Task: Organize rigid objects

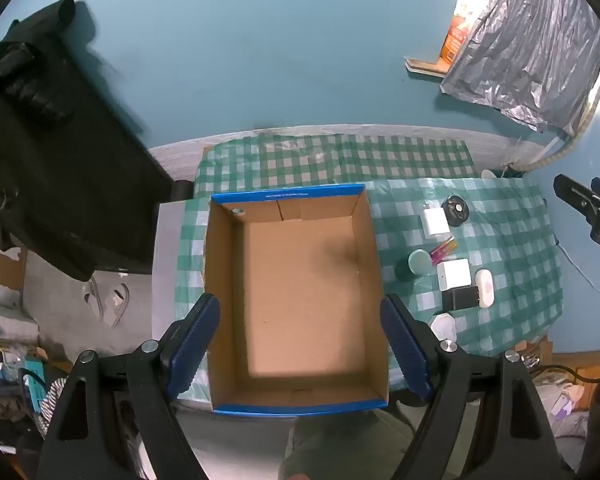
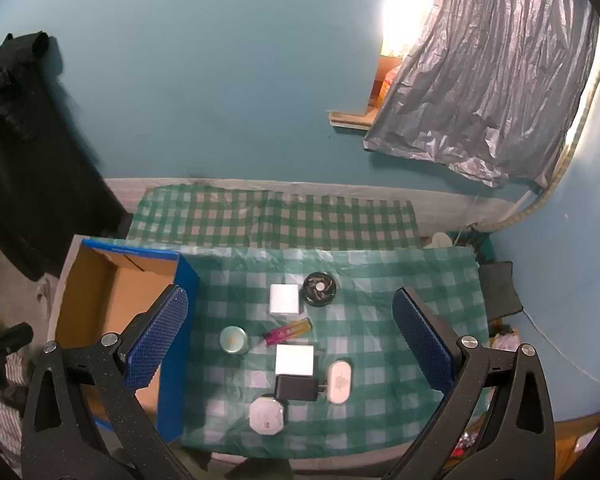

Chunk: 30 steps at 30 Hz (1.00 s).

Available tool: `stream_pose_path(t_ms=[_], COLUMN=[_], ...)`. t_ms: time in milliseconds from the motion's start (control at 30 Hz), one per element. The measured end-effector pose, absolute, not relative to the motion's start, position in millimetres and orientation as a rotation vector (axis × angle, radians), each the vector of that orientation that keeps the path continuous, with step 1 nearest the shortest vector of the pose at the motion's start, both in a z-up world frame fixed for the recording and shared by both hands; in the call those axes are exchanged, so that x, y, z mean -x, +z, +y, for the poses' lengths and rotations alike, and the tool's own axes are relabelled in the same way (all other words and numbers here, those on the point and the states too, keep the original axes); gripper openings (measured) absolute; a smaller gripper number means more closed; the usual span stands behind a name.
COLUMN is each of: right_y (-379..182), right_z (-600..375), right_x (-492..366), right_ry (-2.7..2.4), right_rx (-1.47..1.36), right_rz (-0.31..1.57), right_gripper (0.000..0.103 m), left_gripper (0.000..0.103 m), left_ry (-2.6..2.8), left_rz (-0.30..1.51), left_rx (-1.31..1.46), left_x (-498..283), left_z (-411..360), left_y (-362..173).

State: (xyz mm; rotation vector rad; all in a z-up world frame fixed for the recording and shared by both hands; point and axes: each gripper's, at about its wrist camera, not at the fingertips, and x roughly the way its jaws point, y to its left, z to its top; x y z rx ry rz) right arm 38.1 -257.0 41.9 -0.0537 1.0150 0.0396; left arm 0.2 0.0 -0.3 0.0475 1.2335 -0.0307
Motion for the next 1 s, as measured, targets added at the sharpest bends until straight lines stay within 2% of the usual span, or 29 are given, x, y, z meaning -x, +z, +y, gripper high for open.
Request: stream_pose_path(t_ms=[1000], right_y=[33.7], right_z=[-256.3], right_x=[-34.7], right_ry=[0.041], right_rx=[0.051], right_rz=[1.022], right_gripper=[0.102], left_gripper=[0.083], left_ry=[-0.006], left_rz=[1.243], left_rx=[-0.061], left_x=[-0.5], left_z=[-1.9], left_y=[-6.3])
